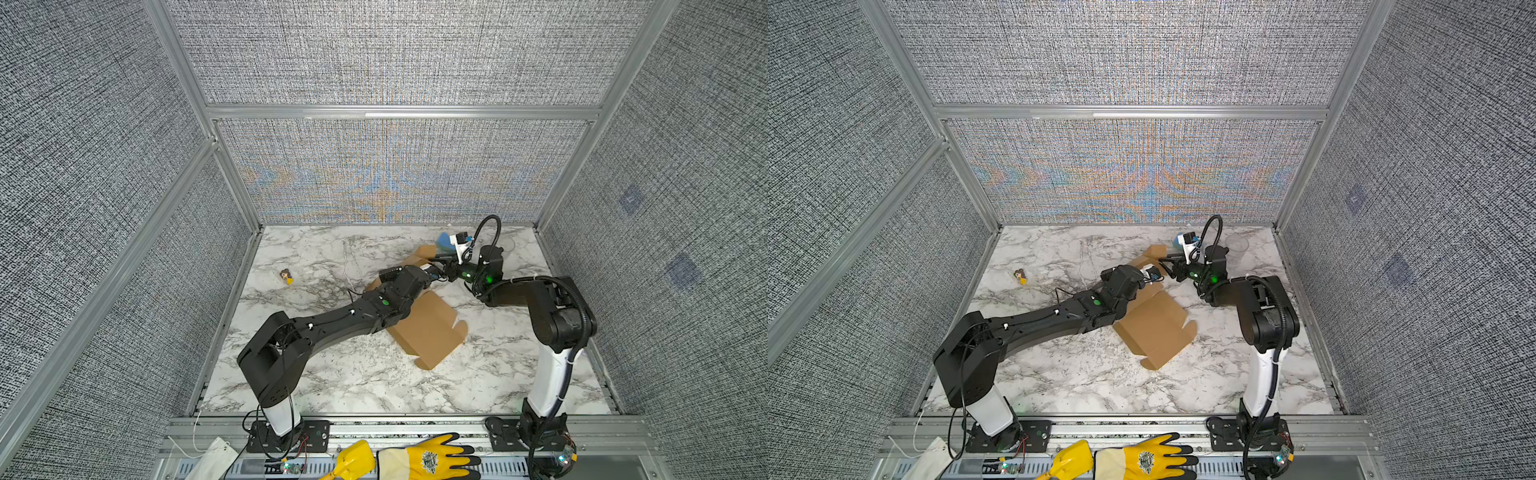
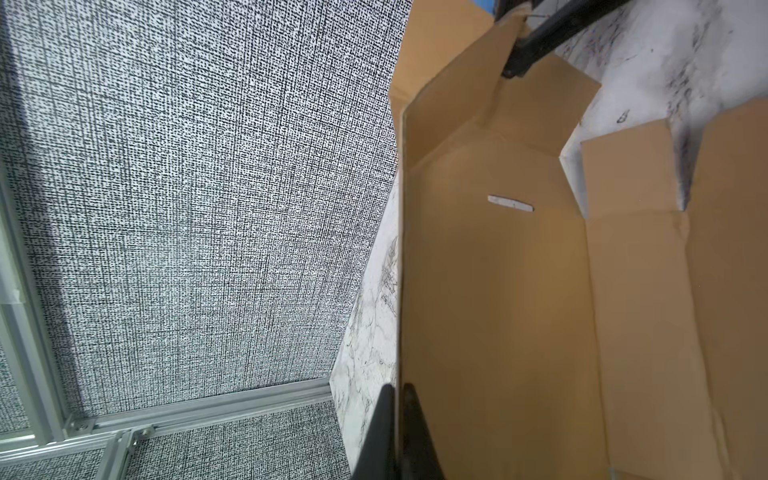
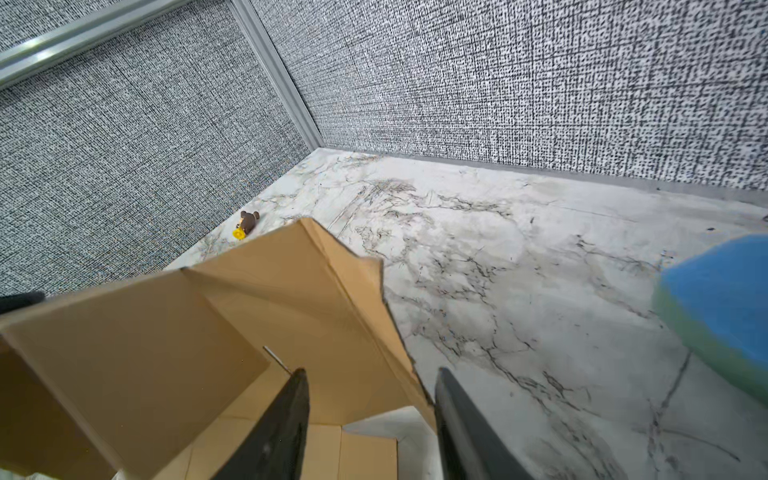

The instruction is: Fold the paper box

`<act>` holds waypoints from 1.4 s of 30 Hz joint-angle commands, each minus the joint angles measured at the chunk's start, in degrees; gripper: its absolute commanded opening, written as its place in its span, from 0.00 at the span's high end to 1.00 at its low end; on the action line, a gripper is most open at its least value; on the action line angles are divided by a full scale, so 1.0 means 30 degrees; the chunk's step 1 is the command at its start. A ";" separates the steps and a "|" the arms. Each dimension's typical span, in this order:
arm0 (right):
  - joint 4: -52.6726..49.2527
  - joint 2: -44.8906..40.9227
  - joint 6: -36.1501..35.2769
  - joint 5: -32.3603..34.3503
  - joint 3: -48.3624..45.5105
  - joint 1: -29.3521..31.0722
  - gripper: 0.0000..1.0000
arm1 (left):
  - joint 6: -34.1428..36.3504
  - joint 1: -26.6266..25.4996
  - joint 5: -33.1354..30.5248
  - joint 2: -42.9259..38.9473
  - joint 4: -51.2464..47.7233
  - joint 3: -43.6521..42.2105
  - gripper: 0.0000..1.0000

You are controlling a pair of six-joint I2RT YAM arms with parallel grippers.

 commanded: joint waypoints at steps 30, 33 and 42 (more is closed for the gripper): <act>-0.1135 -0.2782 -0.0505 0.3823 -0.1485 0.0880 1.00 | -0.0750 0.0919 0.0587 0.0056 -0.0549 0.0052 0.99; -0.1715 -0.3292 -0.0811 0.4043 -0.1643 0.0882 1.00 | -0.0832 0.0994 0.0668 0.0049 -0.0551 -0.0018 0.99; -0.2555 -0.4838 -0.0882 0.4336 -0.2822 0.0982 1.00 | -0.0756 0.1023 0.0386 0.0157 -0.0280 -0.0212 0.99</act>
